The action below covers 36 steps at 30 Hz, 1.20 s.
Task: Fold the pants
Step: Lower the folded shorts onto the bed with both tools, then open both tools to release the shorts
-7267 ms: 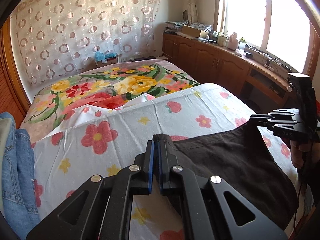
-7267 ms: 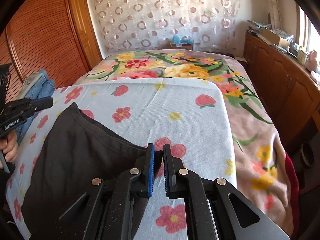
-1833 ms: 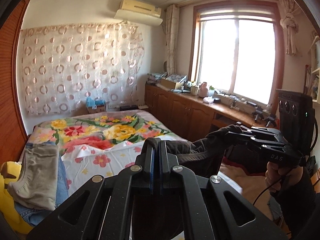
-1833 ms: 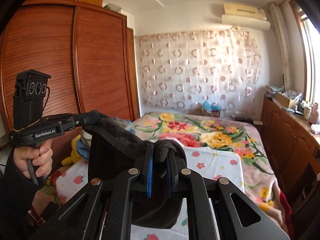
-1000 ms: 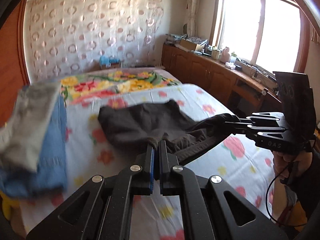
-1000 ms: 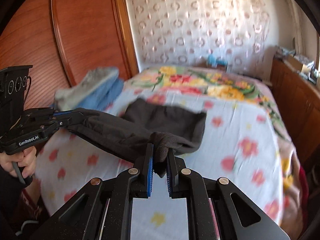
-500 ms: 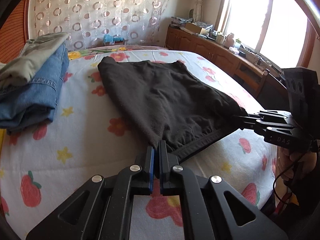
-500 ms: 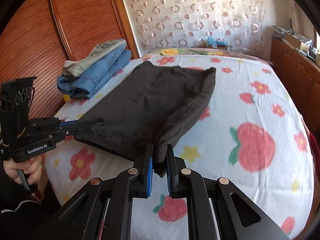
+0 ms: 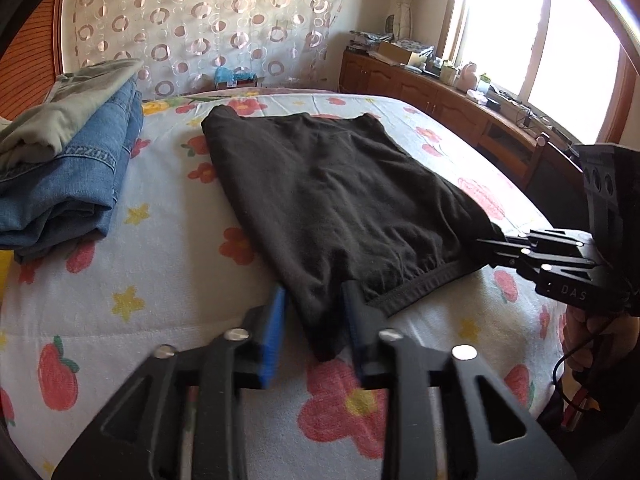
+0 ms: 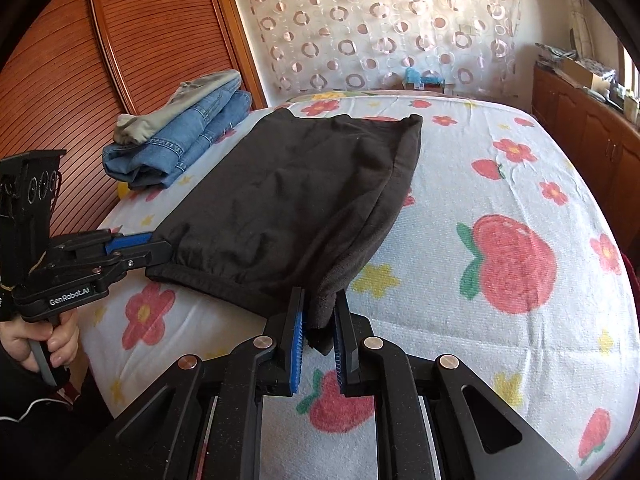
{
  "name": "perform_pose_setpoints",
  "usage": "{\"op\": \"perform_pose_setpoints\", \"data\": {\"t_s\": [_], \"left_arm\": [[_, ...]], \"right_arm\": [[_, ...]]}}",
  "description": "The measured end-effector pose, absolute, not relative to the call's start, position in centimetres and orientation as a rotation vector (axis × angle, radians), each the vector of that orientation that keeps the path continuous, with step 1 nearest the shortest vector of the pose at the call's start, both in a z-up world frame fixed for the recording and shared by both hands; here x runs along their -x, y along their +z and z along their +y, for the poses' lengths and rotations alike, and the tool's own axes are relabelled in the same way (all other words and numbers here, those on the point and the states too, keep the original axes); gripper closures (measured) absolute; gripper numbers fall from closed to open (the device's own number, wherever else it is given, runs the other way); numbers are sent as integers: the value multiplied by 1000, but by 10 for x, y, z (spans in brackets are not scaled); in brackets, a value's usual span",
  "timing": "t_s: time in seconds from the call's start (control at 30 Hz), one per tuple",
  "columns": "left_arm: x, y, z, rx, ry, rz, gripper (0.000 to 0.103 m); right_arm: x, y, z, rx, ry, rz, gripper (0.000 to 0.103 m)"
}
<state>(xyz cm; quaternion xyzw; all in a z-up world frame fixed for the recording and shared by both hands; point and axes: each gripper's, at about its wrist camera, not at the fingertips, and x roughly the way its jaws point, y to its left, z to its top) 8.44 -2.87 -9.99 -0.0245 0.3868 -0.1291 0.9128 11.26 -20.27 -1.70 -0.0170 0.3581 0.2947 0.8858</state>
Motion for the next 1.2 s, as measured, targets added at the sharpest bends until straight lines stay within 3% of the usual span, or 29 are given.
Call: {"op": "perform_pose_setpoints", "data": {"t_s": [0.13,0.37,0.6,0.73,0.97,1.2], "left_arm": [[-89,-99,-27,64,-263,794,48],[-85,-99,-24,76,-223,770,48],[-82,-97,-19,95,-224,762,49],[-82,-98,-21,99,-234,761,54],[-81,-104,-23,107,-258,778,73],[-82,-112,-23,112,-243,795,74]], "right_arm": [[-112,-24,-204,22,614,746,91],[-112,-27,-206,13,614,745,90],[-107,-20,-212,13,587,745,78],[-104,-16,-219,9,556,732,62],[-107,-18,-215,6,564,745,62],[-111,-25,-206,25,573,769,62]]}}
